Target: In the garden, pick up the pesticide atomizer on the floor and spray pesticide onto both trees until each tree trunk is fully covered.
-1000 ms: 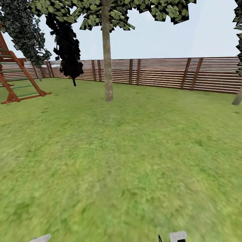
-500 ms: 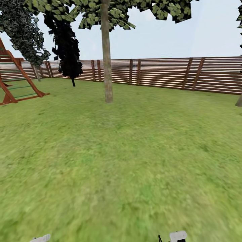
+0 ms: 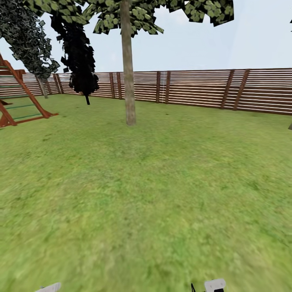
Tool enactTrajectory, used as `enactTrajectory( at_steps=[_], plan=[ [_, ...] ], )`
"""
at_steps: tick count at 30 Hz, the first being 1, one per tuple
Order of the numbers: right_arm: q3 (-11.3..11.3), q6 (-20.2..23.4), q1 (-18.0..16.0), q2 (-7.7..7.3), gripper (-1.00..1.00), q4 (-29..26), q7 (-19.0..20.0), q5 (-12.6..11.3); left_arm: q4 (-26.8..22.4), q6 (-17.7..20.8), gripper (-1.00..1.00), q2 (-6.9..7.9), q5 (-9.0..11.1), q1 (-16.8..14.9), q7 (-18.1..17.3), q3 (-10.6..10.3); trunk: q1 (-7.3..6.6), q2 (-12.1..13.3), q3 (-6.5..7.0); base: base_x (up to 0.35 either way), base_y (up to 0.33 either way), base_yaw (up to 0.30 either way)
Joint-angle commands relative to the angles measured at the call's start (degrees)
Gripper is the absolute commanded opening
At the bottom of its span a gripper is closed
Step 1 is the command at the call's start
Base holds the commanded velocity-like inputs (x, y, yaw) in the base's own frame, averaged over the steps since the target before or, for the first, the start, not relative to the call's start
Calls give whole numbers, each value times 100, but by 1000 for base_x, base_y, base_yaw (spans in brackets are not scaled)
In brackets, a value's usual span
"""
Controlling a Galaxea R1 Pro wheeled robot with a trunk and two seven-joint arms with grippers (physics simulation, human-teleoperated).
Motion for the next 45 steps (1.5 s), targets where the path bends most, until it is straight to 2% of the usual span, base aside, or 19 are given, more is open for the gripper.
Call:
enactTrajectory(
  at_steps=[1,45],
  plan=[
    [32,-2,-3,0,100,4,-61,52,3,-17,-100,1,32,-3,0,-29,3,-2,-5,339,0,0],
    [32,-2,-3,0,100,4,-61,52,2,-17,-100,1,38,-3,2,-29,3,-2,-5,339,0,0]
  ],
)
